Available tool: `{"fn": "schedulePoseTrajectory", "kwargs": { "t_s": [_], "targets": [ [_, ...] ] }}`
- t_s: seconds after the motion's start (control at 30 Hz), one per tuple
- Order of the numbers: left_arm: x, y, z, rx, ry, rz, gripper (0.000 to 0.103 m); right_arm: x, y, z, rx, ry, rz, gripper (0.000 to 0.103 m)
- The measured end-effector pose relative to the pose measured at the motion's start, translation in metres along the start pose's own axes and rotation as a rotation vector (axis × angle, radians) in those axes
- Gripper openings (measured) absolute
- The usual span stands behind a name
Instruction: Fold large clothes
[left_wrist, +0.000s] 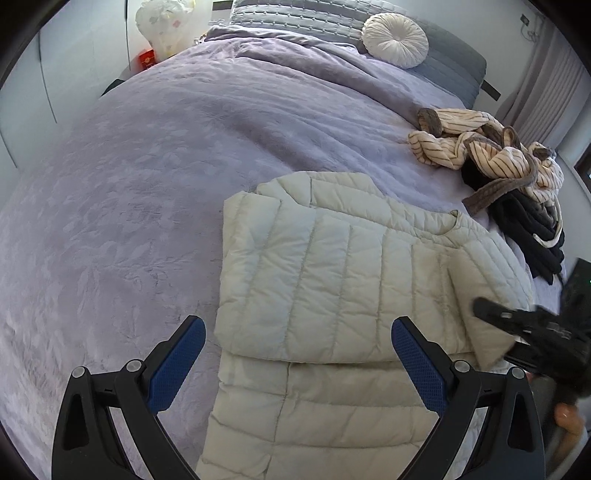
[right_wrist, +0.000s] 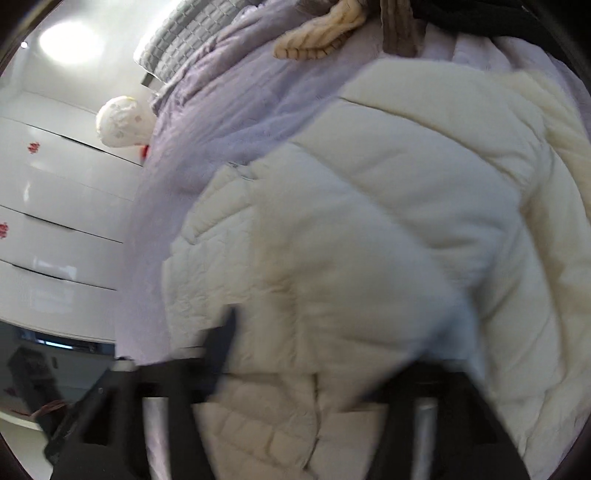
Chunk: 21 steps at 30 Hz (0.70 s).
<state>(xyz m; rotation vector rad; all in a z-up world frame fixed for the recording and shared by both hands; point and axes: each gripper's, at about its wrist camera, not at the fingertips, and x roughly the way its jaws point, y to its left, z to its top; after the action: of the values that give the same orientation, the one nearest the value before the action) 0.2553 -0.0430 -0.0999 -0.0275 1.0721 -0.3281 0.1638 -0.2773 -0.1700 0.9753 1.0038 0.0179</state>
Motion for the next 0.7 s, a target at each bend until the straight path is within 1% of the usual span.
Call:
{"fn": "schedulePoseTrajectory", "kwargs": {
  "t_s": [0.1, 0.17, 0.23, 0.3, 0.37, 0.4, 0.43, 0.47, 0.5, 0.53, 0.57, 0.6, 0.67, 0.7],
  "targets": [
    [0.003, 0.000, 0.000, -0.025, 0.007, -0.033, 0.101, -0.022, 0.002, -0.005, 0.011, -0.011, 0.023, 0.073],
    [0.007, 0.001, 0.000, -0.042, 0.018, -0.050, 0.101, -0.038, -0.008, -0.007, 0.061, -0.036, 0.026, 0.073],
    [0.011, 0.001, -0.001, -0.049, 0.028, -0.058, 0.101, -0.055, -0.028, -0.009, 0.155, -0.086, 0.043, 0.073],
    [0.014, 0.000, -0.001, -0.046, 0.031, -0.056, 0.101, -0.065, -0.051, -0.009, 0.269, -0.134, 0.088, 0.073],
    [0.015, -0.001, 0.000, -0.041, 0.030, -0.054, 0.101, -0.065, -0.071, -0.007, 0.369, -0.154, 0.130, 0.072],
    [0.016, -0.002, 0.002, -0.040, 0.030, -0.058, 0.101, -0.062, -0.078, -0.005, 0.409, -0.160, 0.150, 0.069],
    [0.017, -0.002, 0.003, -0.040, 0.028, -0.063, 0.101, -0.058, -0.080, -0.002, 0.431, -0.169, 0.171, 0.056],
    [0.017, -0.003, 0.004, -0.039, 0.027, -0.070, 0.101, -0.055, -0.080, 0.002, 0.434, -0.178, 0.184, 0.040],
    [0.018, -0.003, 0.006, -0.038, 0.026, -0.076, 0.101, -0.053, -0.077, 0.006, 0.427, -0.186, 0.184, 0.032],
    [0.018, -0.004, 0.007, -0.036, 0.024, -0.083, 0.101, -0.050, -0.072, 0.011, 0.412, -0.199, 0.178, 0.017],
    [0.019, -0.004, 0.008, -0.035, 0.021, -0.090, 0.101, -0.049, -0.067, 0.016, 0.396, -0.211, 0.174, 0.013],
    [0.018, -0.004, 0.010, -0.035, 0.015, -0.105, 0.101, -0.048, -0.060, 0.021, 0.373, -0.221, 0.178, 0.011],
    [0.017, -0.002, 0.014, -0.041, 0.010, -0.139, 0.101, -0.046, -0.046, 0.030, 0.311, -0.230, 0.195, 0.011],
    [0.016, 0.002, 0.016, -0.051, 0.008, -0.178, 0.101, -0.044, -0.036, 0.034, 0.261, -0.227, 0.194, 0.011]
  ]
}}
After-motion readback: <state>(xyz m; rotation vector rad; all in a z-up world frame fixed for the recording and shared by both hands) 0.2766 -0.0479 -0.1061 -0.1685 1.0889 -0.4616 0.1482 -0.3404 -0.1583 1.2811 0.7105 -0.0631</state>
